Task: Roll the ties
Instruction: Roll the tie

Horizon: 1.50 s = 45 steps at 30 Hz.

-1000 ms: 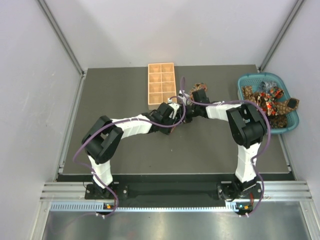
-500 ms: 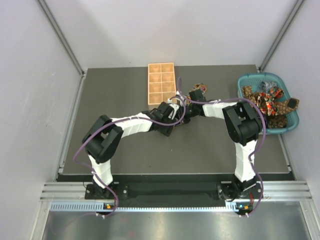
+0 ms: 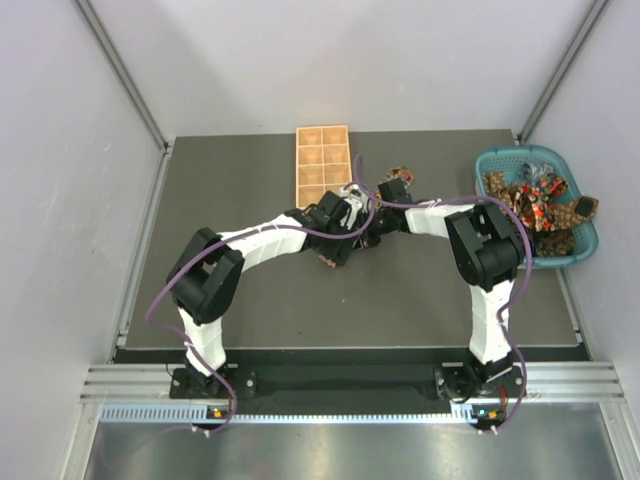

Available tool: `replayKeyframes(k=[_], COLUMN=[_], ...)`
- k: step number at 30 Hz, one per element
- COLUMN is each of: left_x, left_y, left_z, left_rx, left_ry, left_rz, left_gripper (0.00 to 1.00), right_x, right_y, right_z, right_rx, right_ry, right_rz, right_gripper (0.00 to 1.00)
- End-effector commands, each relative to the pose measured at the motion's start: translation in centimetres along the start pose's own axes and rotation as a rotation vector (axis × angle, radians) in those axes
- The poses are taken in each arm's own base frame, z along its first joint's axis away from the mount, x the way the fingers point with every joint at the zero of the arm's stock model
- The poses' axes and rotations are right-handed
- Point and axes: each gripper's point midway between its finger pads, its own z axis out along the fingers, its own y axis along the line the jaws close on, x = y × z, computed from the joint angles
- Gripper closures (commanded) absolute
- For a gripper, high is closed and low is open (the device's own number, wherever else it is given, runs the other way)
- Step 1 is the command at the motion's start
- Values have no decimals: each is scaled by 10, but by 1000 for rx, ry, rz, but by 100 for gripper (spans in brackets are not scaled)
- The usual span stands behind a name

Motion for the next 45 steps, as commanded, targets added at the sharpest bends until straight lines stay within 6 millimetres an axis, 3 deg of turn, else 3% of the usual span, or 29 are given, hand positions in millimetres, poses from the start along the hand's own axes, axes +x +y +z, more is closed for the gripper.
replayKeyframes(k=[1, 4, 8, 14, 18, 22, 25, 32, 34, 40, 43, 45], left_x=[-17, -17, -6, 9, 19, 27, 33, 43, 46, 51, 52, 51], left_y=[-11, -8, 0, 10, 7, 8, 9, 0, -1, 6, 14, 19], left_z=[1, 6, 15, 27, 34, 34, 34, 36, 37, 36, 32, 27], left_rx=[69, 66, 29, -17, 0, 9, 9, 62, 73, 31, -12, -44], left_ry=[-29, -24, 17, 51, 79, 94, 103, 130, 136, 163, 183, 189], left_rz=[18, 9, -12, -11, 3, 39, 52, 56, 61, 63, 62, 63], left_gripper=[26, 28, 39, 41, 52, 62, 64, 64, 64, 64, 64, 64], right_x=[-3, -4, -4, -5, -5, -13, -25, -45, -56, -52, -40, -28], right_y=[-1, -2, 0, 1, 3, 9, 17, 7, 12, 2, -3, 4], right_z=[5, 4, 4, 3, 1, -5, -18, -58, -72, -94, -99, -105], right_rx=[7, 9, 7, 6, 3, 1, 9, 56, 53, 137, 199, 239], right_ry=[3, 0, -2, -7, -17, -54, -115, -292, -365, -456, -476, -485], right_rz=[-41, -40, -44, -43, -50, -73, -99, -57, -65, -57, -54, -73], right_gripper=[81, 81, 81, 81, 80, 73, 68, 58, 55, 56, 58, 58])
